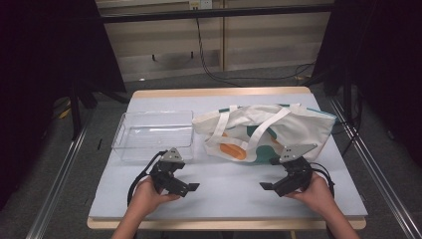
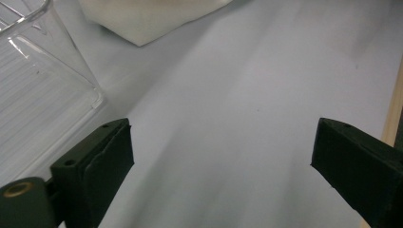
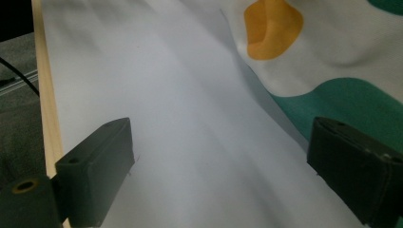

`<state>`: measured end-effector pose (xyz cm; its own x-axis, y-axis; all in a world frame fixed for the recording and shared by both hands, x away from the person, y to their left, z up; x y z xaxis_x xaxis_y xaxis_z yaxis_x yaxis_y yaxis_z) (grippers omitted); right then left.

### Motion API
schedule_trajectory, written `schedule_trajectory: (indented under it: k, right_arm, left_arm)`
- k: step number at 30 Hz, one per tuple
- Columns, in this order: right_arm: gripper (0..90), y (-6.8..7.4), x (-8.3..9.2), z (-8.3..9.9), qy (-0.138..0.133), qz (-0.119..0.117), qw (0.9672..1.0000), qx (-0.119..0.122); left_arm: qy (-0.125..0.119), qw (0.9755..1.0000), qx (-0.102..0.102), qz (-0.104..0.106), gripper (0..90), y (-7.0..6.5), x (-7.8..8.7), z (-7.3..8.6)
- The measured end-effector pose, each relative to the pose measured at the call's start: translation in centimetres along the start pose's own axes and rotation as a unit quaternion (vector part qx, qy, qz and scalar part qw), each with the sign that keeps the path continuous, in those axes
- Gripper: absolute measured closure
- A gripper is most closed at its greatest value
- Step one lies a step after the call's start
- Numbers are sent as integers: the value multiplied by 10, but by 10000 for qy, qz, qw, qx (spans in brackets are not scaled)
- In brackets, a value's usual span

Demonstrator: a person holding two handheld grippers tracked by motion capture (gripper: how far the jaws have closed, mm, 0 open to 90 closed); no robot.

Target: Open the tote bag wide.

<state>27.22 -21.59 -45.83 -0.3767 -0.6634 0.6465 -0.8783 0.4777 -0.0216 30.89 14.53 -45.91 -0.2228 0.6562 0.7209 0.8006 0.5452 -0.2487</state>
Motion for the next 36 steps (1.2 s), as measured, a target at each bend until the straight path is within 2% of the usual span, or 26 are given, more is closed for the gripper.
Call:
schedule_trajectory:
  k: [3, 9, 12, 16, 18, 20, 30, 32, 35, 36]
  right_arm:
    - [67, 0, 1, 1, 27, -3, 10000, -31]
    - [54, 0, 3, 1, 38, -8, 10000, -83]
    - [53, 0, 3, 2, 92, -10, 10000, -23]
    - [62, -1, 6, 2, 124, -47, 9999, -67]
    - [69, -2, 8, 2, 107, -32, 9999, -65]
    - [69, -3, 11, 3, 93, -41, 9999, -125]
    - [80, -7, 18, 6, 141, -89, 9997, -155]
    - [80, -7, 20, 6, 174, -35, 9997, -168]
    - [80, -9, 24, 6, 91, -65, 9997, -203]
    - [80, -10, 26, 5, 78, -56, 9998, -197]
  left_arm:
    - [50, 9999, -70, -83, 58, 0, 0, -1]
    - [-61, 9999, -42, -87, 54, 1, 4, -2]
    - [-68, 9999, -11, -95, 53, 0, 6, -4]
    - [-81, 10000, 12, 34, 50, -2, 8, -9]
    - [-64, 10000, -18, 15, 51, -3, 8, -10]
    - [-126, 9999, 19, 117, 51, -5, 9, -13]
    - [-120, 9998, 16, 158, 57, -8, 10, -25]
    - [-91, 9998, -54, 183, 59, -9, 10, -28]
    - [-25, 9998, -77, 205, 61, -10, 12, -31]
    - [-76, 9997, -75, 226, 62, -10, 11, -32]
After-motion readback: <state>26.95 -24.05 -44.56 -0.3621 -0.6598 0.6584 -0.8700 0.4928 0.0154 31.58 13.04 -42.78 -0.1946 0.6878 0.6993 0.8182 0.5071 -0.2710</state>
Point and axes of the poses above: each handheld gripper's, and its own axes: x roughly backward along the jaws, z roughly out of its underside, y roughly to its left, the point moved 2 cm from there along -x, roughly forward along the jaws, and after that the axes turned 9 degrees about x, right-handed, at the moved point
